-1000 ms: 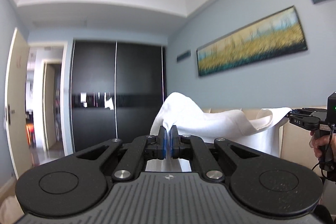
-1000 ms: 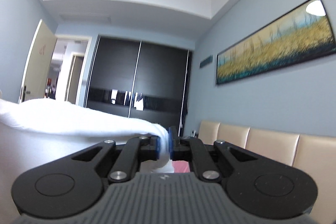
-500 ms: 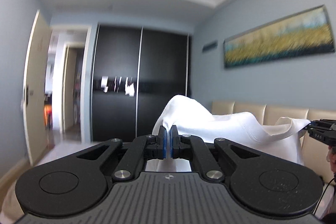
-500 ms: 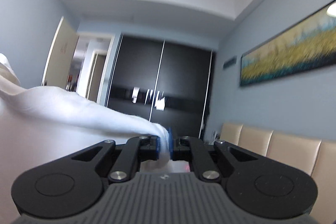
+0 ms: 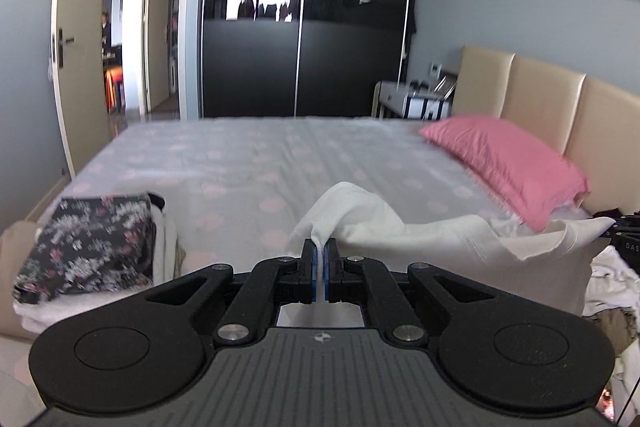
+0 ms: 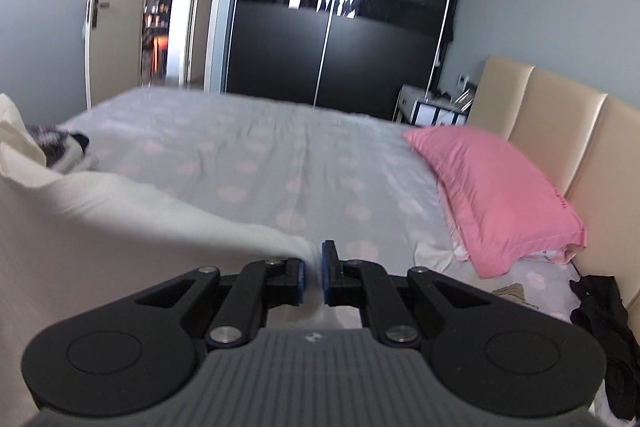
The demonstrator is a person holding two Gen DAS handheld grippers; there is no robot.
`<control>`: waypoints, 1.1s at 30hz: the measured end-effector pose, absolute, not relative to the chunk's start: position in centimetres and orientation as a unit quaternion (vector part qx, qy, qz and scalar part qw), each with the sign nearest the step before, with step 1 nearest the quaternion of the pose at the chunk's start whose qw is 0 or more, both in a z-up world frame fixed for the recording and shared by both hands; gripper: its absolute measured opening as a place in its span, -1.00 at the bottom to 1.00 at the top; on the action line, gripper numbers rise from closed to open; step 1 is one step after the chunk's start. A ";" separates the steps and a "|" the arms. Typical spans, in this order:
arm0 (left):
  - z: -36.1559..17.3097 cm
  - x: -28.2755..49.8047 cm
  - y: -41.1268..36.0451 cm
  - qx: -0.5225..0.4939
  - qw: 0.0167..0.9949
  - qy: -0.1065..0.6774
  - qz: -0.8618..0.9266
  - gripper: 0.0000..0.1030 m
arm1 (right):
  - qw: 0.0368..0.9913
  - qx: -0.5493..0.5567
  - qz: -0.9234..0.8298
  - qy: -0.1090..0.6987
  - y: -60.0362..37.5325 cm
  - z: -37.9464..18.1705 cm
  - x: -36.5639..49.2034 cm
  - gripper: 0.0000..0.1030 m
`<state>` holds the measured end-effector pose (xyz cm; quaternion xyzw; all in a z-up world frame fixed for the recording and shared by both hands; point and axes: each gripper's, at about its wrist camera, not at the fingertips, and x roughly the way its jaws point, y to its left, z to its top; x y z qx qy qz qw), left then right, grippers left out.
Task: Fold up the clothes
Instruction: 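Raise the held shirt high with both grippers and shake it out, then lower the shirt onto the bed and open both grippers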
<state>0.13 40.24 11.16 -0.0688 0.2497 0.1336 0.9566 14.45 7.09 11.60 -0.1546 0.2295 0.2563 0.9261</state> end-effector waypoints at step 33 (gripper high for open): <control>-4.8 3.7 48.7 -0.140 0.882 0.418 0.165 -0.16 | 0.858 -0.089 0.213 0.459 6.6 -5.6 26.5 -0.24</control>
